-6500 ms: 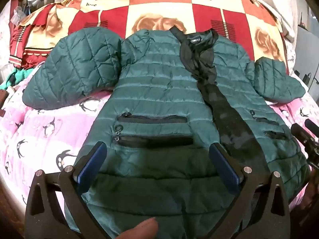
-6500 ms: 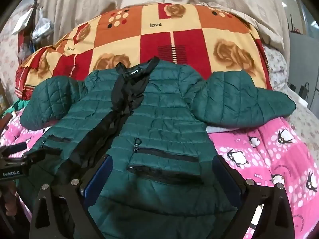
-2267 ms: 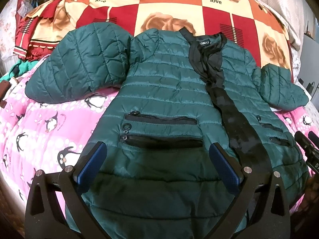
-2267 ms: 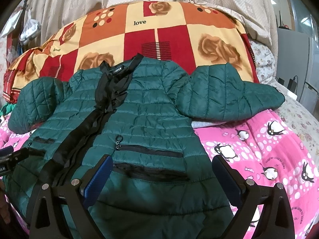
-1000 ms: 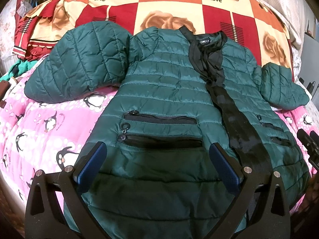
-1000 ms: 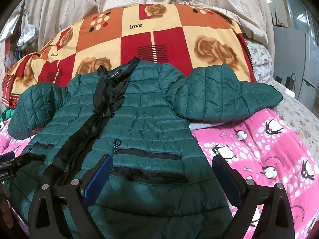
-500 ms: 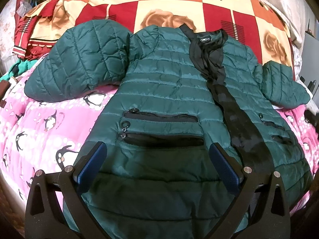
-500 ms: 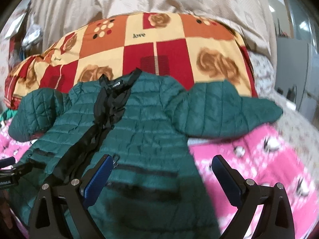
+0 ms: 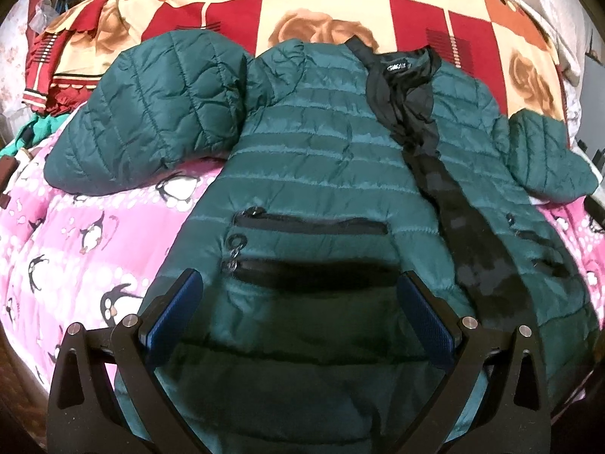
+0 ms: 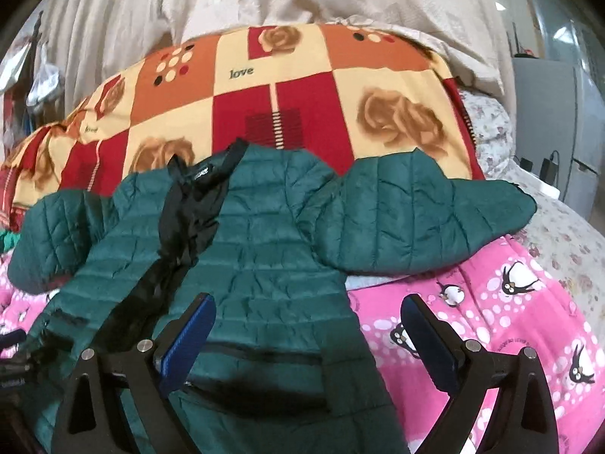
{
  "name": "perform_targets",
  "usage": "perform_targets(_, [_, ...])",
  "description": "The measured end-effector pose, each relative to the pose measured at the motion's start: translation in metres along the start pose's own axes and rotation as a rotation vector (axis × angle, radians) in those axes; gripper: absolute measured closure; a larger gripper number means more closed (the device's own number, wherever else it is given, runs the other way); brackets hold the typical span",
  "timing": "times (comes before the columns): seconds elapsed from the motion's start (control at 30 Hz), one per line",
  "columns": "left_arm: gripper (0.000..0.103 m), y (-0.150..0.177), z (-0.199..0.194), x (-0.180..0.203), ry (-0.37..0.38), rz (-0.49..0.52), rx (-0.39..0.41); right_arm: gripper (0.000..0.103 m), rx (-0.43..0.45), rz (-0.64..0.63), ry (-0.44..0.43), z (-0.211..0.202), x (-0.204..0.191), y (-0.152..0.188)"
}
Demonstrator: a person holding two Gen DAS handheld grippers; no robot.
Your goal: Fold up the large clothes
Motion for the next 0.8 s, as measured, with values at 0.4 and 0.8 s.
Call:
perform_targets(0.4, [0.0, -0.074, -0.001, -0.077, 0.007, 0.009, 0.042, 0.006, -0.127, -0.05, -0.055, 0.019, -0.024, 0.026])
perform_targets(0.8, [0.001, -0.068, 0.047, -0.257, -0.168, -0.15, 0.053, 0.004, -0.301, -0.143, -0.021, 0.052, -0.037, 0.061])
Point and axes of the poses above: each gripper's, at about its wrist camera, not at the fingertips, and z roughly the way its jaws point, x to its right, y to its underside, the point moved 5 cm from there along z, roughly the way its jaws point, and after that the axes turned 2 degrees about -y, right-handed, at the moved point
